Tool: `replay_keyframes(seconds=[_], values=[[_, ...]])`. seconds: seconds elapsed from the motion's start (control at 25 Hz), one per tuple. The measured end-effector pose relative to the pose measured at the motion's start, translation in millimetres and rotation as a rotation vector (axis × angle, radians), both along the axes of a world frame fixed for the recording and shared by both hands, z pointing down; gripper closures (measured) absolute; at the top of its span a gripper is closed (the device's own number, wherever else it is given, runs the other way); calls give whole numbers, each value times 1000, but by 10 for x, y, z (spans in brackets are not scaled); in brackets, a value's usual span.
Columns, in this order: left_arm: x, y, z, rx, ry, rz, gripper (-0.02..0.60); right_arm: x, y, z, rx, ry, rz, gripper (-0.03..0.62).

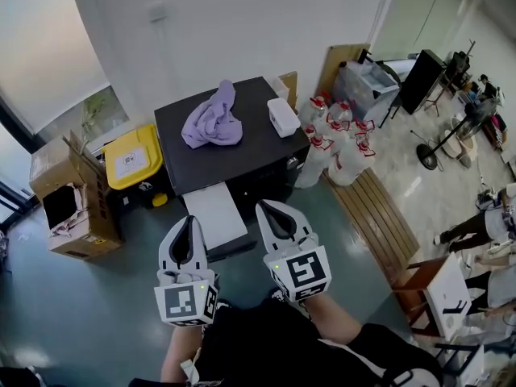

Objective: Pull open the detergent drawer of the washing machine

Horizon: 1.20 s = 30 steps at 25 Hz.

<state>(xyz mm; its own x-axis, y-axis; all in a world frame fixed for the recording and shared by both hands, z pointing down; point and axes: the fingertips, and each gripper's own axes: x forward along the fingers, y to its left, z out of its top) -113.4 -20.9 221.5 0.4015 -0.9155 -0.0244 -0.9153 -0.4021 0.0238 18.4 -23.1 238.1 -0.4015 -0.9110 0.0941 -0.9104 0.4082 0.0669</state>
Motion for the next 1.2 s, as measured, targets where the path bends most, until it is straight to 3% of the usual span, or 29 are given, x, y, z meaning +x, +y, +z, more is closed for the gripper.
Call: replay_keyframes(seconds=[1.2], values=[[-2, 52, 153, -28, -16, 2, 560, -20, 61, 2, 49, 114, 19, 586]])
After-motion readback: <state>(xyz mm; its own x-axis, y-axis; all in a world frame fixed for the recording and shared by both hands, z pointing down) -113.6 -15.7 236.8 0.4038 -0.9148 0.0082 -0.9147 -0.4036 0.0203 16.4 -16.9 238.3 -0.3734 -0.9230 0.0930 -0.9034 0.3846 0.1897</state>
